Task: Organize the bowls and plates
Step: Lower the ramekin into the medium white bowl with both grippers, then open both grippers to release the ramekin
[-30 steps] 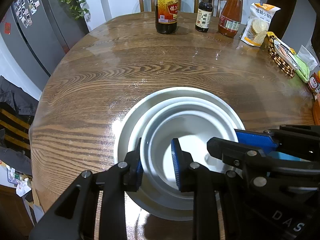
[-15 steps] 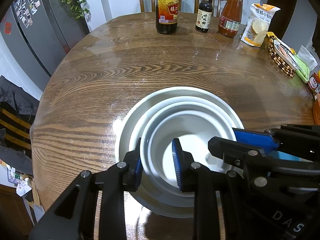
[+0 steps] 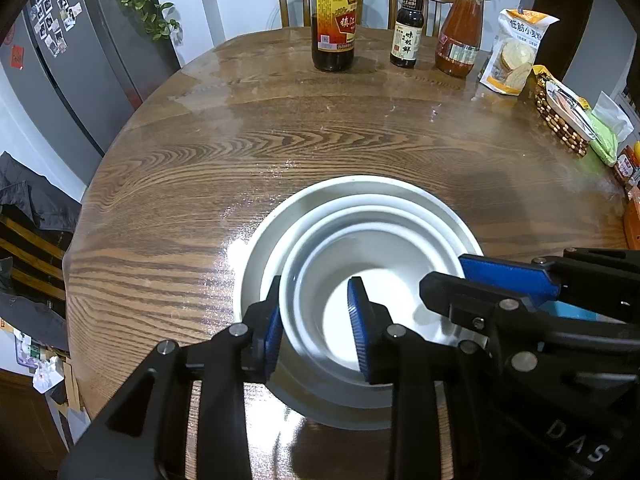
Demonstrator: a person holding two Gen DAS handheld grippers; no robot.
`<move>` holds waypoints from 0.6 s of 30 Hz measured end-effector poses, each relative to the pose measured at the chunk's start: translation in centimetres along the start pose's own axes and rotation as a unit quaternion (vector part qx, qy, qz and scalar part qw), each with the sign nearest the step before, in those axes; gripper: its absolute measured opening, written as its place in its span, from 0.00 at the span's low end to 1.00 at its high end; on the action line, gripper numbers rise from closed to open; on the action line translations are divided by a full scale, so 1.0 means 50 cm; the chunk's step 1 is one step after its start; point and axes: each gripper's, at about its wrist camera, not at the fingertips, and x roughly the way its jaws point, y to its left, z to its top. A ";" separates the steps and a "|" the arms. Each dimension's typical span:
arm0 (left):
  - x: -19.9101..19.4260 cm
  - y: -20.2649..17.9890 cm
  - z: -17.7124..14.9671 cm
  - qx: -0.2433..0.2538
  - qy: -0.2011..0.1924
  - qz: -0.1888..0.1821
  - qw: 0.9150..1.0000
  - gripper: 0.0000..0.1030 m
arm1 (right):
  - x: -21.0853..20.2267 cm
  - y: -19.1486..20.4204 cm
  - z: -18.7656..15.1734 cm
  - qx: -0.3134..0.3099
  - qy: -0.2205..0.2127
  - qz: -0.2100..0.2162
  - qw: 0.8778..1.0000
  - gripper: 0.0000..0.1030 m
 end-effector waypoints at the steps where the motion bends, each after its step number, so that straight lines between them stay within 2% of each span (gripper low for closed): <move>1: -0.002 0.001 0.000 0.000 -0.001 0.000 1.000 0.29 | 0.000 0.001 0.000 0.000 0.000 0.000 1.000 0.22; 18: -0.016 0.002 0.003 0.003 -0.010 0.007 1.000 0.34 | -0.011 0.004 0.000 -0.002 -0.009 -0.004 1.000 0.22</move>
